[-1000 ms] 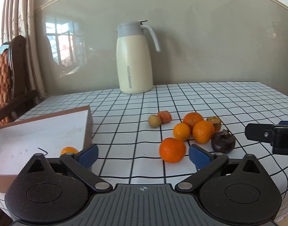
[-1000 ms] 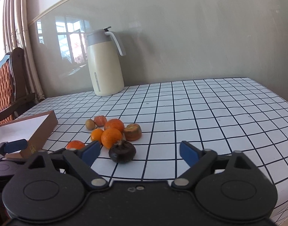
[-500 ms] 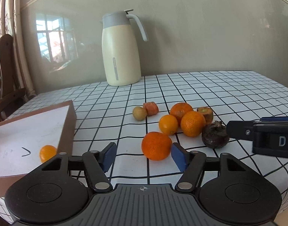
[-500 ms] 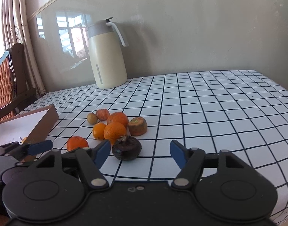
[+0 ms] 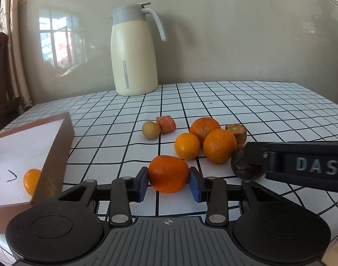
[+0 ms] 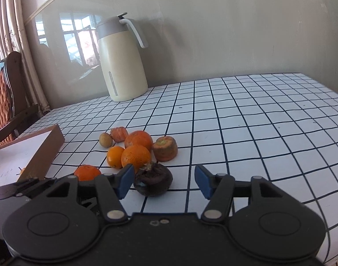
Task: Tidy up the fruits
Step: 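Grasp a mandarin orange with the left tool while the right tool grasps the dark mangosteen, then carry the orange and mangosteen over the white tray with both tools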
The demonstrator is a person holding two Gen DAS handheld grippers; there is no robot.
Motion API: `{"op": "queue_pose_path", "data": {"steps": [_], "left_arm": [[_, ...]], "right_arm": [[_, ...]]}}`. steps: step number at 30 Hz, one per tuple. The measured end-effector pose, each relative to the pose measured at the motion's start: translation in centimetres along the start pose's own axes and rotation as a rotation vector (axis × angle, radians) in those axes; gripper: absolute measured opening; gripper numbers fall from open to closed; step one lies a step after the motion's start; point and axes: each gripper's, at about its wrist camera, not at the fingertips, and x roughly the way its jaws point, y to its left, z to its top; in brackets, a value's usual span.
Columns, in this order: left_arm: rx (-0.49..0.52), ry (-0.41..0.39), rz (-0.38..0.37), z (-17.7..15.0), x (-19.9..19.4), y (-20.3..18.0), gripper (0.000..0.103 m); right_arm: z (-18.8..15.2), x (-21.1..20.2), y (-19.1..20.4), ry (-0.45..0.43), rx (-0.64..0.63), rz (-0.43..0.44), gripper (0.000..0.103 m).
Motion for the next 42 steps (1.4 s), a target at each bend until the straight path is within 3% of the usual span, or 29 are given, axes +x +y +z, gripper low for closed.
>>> {"op": "queue_pose_path", "data": {"steps": [5, 12, 28, 42], "left_arm": [[-0.006, -0.003, 0.032, -0.3, -0.3, 0.7, 0.038], [-0.010, 0.003, 0.046, -0.5, -0.5, 1.8, 0.038], [-0.038, 0.006, 0.041, -0.7, -1.2, 2.4, 0.038], [-0.028, -0.020, 0.000, -1.2, -5.5, 4.5, 0.038]], "right_arm": [[-0.1, 1.0, 0.6, 0.023, -0.004, -0.002, 0.042], [-0.5, 1.8, 1.6, 0.038, -0.043, -0.017, 0.036], [-0.5, -0.4, 1.0, 0.023, -0.057, 0.023, 0.034], [-1.4, -4.8, 2.5, 0.006, -0.129, 0.091, 0.035]]}}
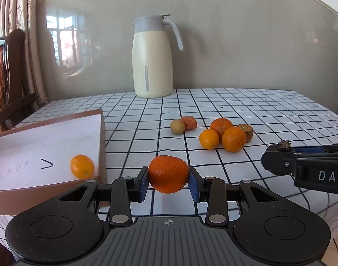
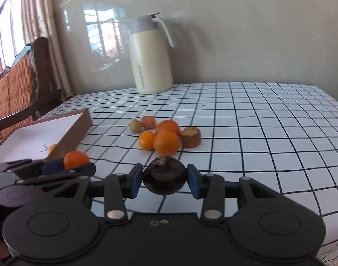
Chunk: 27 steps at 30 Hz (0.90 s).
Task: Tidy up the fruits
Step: 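Carry the orange and mangosteen over the white tray with both tools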
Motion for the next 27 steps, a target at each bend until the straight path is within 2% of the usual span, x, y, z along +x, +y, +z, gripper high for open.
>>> {"op": "queue_pose_path", "data": {"steps": [7, 14, 27], "left_arm": [[0.013, -0.044, 0.003, -0.1, -2.5, 1.1, 0.038], [-0.033, -0.076, 0.038, 0.0, -4.4, 4.0, 0.038], [-0.135, -0.128, 0.168, -0.2, -6.3, 10.4, 0.038]], "right_arm": [[0.1, -0.6, 1.2, -0.030, -0.035, 0.034, 0.035], [0.4, -0.6, 3.6, -0.062, -0.081, 0.094, 0.035], [1.6, 0.3, 9.1, -0.127, -0.132, 0.239, 0.035]]}}
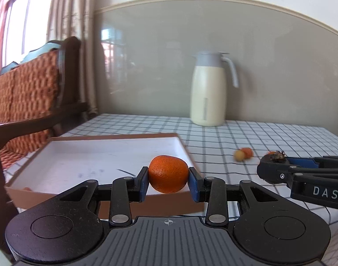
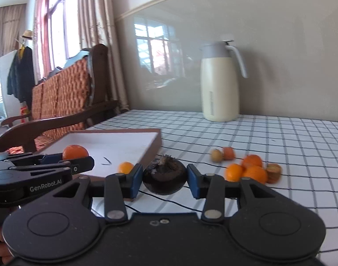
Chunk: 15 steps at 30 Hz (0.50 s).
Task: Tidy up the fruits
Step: 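Carry the orange and mangosteen over the white tray with both tools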
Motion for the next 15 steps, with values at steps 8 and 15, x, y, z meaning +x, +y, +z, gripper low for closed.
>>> {"op": "queue_pose_path", "data": {"steps": [8, 15], "left_arm": [[-0.046, -0.022, 0.077, 0.0, -0.4, 2.9, 0.038], [-0.068, -0.032, 0.129, -0.2, -0.7, 4.8, 0.038]], "right_arm": [[0.7, 1.5, 2.4, -0.036, -0.006, 0.065, 0.035], [1.0, 2.3, 4.1, -0.064, -0.020, 0.095, 0.035]]}}
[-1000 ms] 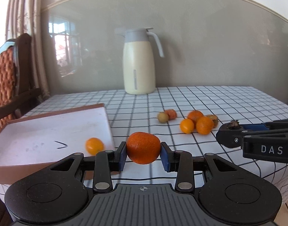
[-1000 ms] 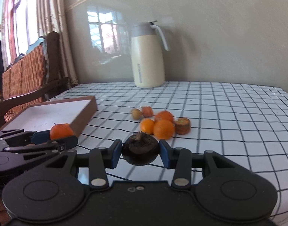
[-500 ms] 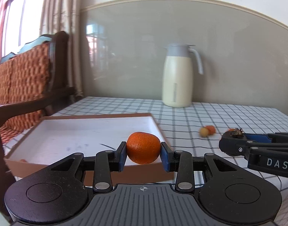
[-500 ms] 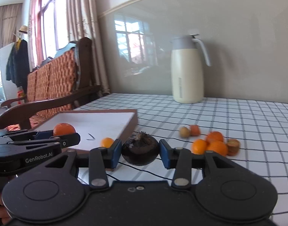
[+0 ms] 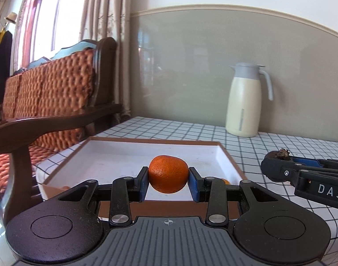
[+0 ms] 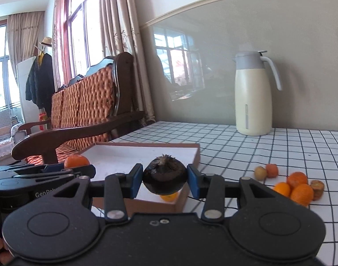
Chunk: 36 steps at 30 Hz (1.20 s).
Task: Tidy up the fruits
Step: 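Carry the orange and mangosteen over the white tray with both tools, then lower both held fruits toward the tray floor with both tools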
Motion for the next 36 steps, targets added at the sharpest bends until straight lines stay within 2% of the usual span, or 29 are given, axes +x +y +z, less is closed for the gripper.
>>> {"op": "queue_pose_path", "data": {"steps": [18, 36], "left_arm": [[-0.044, -0.017, 0.110, 1.0, 0.6, 4.3, 0.038], [-0.073, -0.001, 0.182, 2.4, 3.4, 7.9, 0.038]], "right_arm": [[0.5, 3.2, 1.8, -0.021, 0.041, 0.035, 0.035], [1.0, 5.4, 1.7, -0.029, 0.059, -0.009, 0.035]]}}
